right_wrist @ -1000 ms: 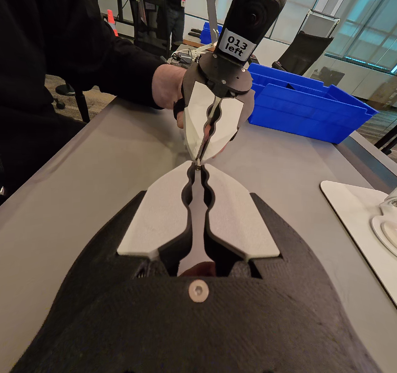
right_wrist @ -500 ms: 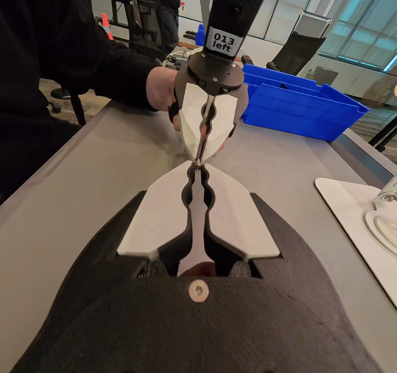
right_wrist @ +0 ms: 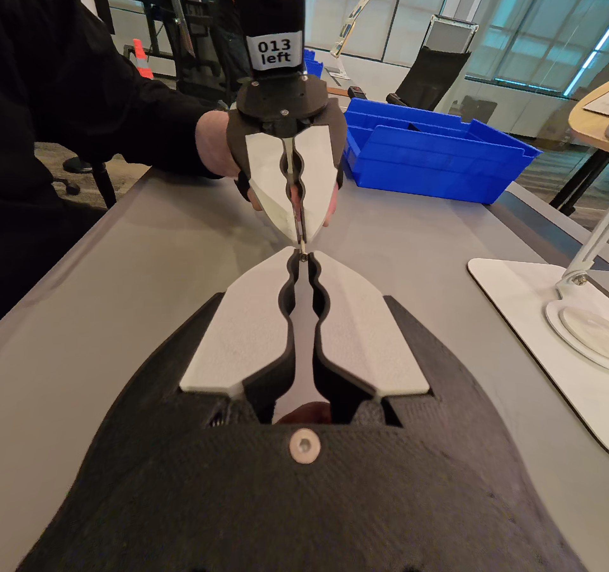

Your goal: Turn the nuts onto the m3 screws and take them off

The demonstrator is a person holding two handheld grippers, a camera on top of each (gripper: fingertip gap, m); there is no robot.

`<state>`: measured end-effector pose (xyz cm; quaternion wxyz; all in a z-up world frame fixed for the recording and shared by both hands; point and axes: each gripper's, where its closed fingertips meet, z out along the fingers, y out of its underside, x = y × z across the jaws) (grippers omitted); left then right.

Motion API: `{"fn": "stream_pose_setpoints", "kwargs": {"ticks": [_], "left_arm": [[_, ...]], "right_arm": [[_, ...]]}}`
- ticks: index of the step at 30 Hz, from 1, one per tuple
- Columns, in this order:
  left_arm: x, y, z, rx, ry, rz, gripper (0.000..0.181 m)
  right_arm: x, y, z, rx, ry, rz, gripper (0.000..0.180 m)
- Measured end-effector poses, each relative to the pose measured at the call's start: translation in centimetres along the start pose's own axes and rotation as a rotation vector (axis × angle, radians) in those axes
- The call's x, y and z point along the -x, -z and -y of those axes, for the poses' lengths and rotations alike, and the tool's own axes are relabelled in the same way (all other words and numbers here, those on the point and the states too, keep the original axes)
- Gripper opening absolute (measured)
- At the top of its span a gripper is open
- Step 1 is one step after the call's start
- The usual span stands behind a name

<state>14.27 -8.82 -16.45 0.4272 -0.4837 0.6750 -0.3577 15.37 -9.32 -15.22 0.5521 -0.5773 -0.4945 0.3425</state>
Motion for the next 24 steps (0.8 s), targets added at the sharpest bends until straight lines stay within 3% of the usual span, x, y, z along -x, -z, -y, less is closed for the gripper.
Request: {"fn": "stream_pose_setpoints", "kwargs": {"ticks": [15,24], "left_arm": [[1.4,-0.1,0.2,0.044,-0.247,0.225,0.002],[1.7,-0.1,0.5,0.042,-0.293,0.276,0.002]], "right_arm": [[-1.1,0.1,0.1,-0.023,-0.078,-0.043,0.005],[-1.5,0.3,0.1,-0.030,-0.090,-0.067,0.005]]}}
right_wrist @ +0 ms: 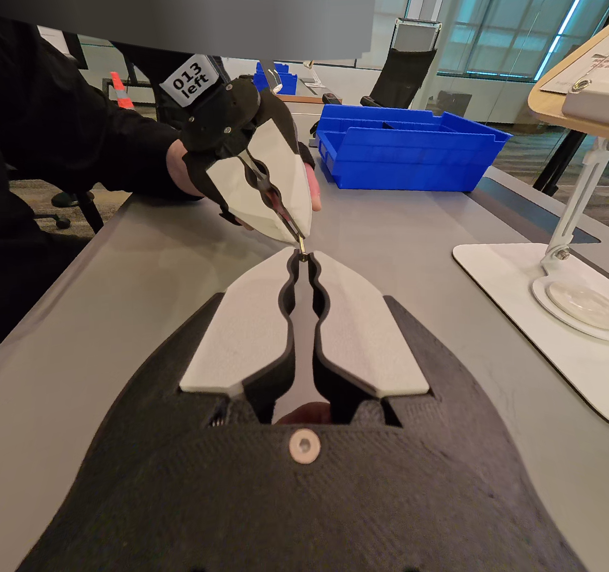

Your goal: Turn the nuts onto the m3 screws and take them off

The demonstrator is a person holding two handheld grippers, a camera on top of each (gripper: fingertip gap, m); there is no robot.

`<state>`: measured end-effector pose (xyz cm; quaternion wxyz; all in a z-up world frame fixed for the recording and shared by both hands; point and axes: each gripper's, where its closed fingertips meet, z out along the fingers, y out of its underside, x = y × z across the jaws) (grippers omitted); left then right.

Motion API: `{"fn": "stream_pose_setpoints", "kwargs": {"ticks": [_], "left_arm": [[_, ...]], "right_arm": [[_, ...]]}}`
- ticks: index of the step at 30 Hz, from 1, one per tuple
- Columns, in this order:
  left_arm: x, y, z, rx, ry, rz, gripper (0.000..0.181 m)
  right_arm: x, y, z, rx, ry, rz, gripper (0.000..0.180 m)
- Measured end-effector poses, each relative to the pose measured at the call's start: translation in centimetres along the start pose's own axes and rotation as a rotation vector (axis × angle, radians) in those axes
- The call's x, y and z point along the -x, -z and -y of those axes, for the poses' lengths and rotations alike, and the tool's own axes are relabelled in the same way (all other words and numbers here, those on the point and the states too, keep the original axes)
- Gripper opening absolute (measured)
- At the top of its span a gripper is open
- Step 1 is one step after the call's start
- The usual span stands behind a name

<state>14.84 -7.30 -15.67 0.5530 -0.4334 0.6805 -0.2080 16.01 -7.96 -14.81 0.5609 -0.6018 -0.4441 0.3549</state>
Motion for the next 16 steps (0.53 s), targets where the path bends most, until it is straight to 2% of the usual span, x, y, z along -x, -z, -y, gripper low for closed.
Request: {"fn": "stream_pose_setpoints", "kwargs": {"ticks": [16], "left_arm": [[0.57,-0.23,-0.11,0.028,-0.127,0.110,0.002]], "right_arm": [[-0.61,0.01,0.23,-0.016,-0.066,-0.018,0.005]]}}
